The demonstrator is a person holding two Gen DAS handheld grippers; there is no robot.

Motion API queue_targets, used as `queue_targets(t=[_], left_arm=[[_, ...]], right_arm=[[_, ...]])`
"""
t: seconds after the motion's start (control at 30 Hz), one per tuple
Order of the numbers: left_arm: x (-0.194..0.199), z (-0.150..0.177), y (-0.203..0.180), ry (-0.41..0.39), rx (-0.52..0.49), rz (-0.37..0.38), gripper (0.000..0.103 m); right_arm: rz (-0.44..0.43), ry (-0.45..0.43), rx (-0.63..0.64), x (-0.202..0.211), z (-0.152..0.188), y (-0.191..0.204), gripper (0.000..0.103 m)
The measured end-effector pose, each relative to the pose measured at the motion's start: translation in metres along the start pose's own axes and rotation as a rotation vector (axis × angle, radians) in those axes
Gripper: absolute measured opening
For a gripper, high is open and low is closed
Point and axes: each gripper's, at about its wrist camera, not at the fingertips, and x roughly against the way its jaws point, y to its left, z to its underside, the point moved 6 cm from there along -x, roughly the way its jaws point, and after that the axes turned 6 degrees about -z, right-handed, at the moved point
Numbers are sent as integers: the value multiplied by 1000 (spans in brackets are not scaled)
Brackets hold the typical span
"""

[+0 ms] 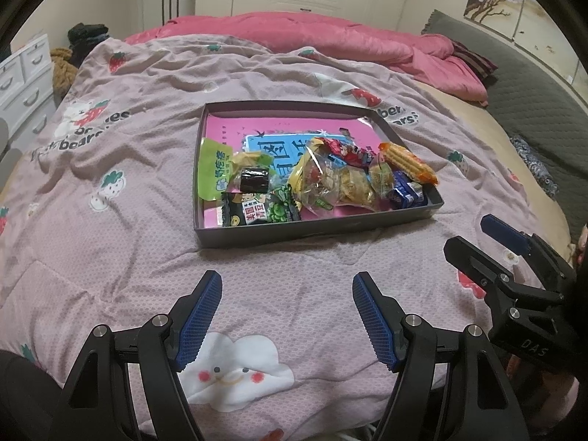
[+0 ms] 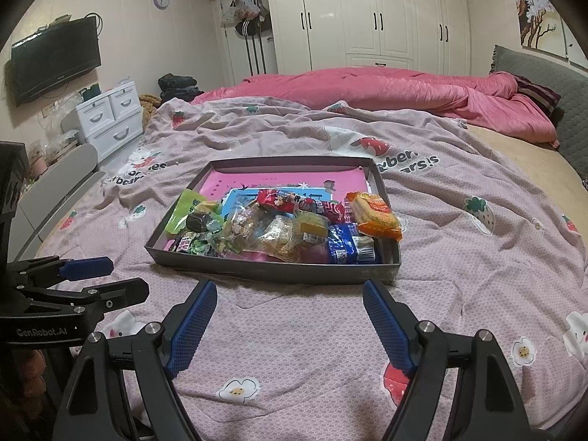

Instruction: Organize snacks

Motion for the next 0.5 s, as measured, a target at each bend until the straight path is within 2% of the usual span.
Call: queue_targets(t=[0.33, 0.5], left_arm=[[-9, -3, 2, 6, 4, -14, 76], [-5, -28, 19, -87, 47, 0, 79]], right_arm=[[-7, 1, -20, -8, -2, -7, 81], [2, -22, -89, -18, -13, -36, 81]])
